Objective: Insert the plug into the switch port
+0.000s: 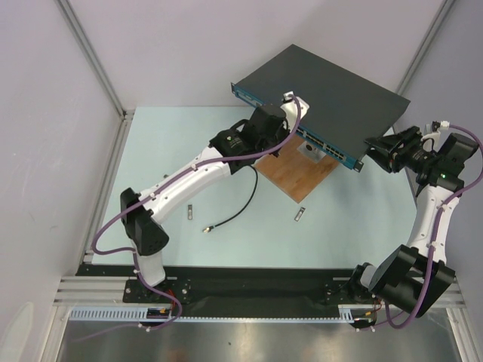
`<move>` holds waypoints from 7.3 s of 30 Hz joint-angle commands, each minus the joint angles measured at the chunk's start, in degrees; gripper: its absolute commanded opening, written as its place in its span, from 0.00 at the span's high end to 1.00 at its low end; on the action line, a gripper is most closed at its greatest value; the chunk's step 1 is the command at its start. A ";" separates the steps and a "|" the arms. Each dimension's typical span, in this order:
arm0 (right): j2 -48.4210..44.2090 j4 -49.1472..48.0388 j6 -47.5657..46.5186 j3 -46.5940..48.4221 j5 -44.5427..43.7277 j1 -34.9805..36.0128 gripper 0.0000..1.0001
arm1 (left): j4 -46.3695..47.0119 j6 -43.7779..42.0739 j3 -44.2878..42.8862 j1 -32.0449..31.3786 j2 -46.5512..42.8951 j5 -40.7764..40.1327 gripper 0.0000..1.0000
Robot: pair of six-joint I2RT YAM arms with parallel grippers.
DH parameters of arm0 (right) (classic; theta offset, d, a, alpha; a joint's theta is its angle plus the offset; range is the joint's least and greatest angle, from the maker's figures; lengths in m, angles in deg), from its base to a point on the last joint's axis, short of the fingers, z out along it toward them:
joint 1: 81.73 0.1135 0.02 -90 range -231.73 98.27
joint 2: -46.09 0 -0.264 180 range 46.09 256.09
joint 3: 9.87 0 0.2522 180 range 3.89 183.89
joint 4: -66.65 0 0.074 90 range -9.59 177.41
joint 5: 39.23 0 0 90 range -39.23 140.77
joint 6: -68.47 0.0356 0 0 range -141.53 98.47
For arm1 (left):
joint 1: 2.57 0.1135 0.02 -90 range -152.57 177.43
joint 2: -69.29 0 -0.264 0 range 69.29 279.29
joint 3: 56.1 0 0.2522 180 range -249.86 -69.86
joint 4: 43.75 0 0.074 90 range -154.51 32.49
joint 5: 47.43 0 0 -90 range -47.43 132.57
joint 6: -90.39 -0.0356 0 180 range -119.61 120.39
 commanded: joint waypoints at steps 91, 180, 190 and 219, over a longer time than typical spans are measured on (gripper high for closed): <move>1.80 0.75 -3.75 4.12 2.55 4.26 1.00 | 13.34 6.88 -12.96 3.19 10.67 15.04 0.99; 3.39 8.14 -11.13 7.20 3.07 2.94 1.00 | -5.81 -0.85 -13.32 7.14 0.74 18.47 0.96; 4.09 9.02 -12.10 7.64 2.90 2.77 1.00 | -10.83 -0.77 -16.75 7.06 4.87 19.00 0.98; 4.62 10.16 -13.85 6.67 3.16 2.24 1.00 | -2.57 -0.42 -19.20 7.14 10.05 16.45 0.99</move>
